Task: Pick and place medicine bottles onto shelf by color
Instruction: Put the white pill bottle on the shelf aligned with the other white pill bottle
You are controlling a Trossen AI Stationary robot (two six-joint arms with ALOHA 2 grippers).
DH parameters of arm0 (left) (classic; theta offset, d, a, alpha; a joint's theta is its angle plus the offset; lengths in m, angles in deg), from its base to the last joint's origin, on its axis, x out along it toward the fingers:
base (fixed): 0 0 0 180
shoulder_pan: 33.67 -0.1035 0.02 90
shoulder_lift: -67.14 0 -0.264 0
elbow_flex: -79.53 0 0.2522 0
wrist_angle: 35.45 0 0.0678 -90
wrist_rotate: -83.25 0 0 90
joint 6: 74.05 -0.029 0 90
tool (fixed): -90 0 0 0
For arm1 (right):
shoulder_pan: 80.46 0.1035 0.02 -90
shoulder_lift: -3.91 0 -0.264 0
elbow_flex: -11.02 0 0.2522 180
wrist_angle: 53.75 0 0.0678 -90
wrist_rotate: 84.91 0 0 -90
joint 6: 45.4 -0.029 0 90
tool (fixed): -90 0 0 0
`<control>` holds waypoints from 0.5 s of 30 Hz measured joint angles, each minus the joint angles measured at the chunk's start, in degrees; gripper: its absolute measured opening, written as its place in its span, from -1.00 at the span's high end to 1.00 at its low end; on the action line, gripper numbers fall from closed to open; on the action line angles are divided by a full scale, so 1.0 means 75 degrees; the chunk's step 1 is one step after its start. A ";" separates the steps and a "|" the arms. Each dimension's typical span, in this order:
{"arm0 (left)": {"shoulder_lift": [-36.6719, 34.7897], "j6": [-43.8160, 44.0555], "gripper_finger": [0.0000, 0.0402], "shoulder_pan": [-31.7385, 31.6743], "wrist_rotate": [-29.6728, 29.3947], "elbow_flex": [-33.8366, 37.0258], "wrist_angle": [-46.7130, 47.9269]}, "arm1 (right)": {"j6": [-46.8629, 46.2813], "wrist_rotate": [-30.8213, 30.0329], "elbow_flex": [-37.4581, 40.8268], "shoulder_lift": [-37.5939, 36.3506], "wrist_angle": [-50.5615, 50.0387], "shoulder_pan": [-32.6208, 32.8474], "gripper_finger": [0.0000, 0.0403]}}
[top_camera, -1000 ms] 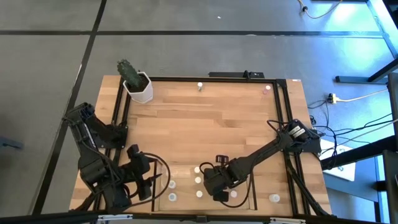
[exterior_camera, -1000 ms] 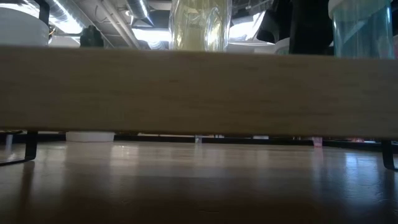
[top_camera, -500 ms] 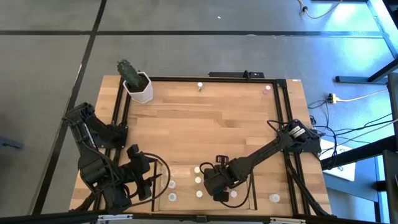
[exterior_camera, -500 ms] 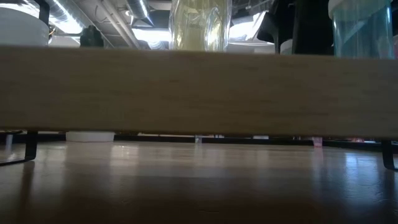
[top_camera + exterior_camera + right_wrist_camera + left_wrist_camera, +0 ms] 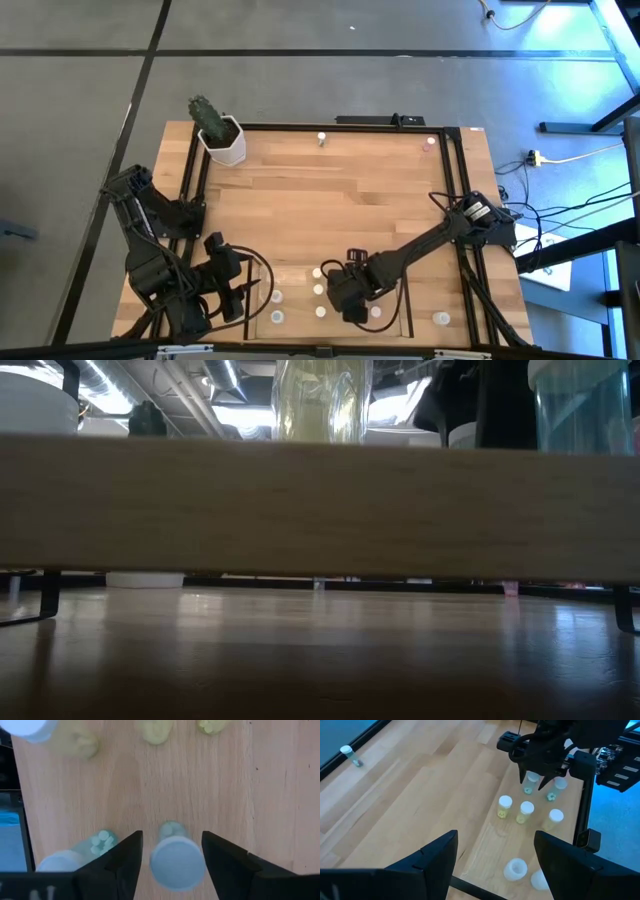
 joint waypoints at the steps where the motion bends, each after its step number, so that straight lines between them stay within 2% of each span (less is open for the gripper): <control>1: 0.0000 0.0000 -0.27 0.0000 0.0000 0.0000 0.0000 | 0.0000 0.0027 0.0000 0.0000 -0.0001 -0.0015 -0.02; 15: 0.0000 -0.0026 -0.27 0.0000 0.0000 0.0000 0.0003 | 0.0004 0.0042 -0.0613 0.0009 -0.0412 -0.0046 -0.03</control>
